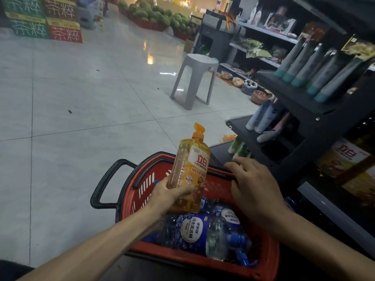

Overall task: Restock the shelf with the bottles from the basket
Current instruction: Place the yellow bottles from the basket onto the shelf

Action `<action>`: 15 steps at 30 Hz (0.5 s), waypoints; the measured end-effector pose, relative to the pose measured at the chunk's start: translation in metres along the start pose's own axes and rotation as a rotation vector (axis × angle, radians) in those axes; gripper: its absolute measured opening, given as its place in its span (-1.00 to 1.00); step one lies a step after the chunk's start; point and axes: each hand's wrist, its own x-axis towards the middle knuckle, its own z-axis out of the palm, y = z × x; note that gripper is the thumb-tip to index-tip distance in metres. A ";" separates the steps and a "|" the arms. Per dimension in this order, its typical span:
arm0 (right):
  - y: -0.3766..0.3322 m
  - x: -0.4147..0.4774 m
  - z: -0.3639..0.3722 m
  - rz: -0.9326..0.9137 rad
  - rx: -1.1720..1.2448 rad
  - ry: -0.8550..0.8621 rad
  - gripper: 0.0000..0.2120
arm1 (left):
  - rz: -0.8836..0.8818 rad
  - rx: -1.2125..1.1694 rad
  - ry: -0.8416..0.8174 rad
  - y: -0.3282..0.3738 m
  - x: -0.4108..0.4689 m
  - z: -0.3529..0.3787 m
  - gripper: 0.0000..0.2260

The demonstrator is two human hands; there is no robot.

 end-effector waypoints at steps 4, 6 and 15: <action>0.015 -0.008 0.004 0.411 0.763 -0.343 -0.46 | -0.017 -0.045 -0.107 0.014 -0.004 0.016 -0.19; 0.019 -0.008 0.000 0.588 1.132 -0.450 -0.33 | 0.005 -0.057 -0.193 0.021 -0.008 0.030 -0.20; 0.056 -0.050 -0.023 0.565 1.524 -0.211 -0.46 | 0.343 0.441 -0.320 0.041 -0.014 0.096 -0.34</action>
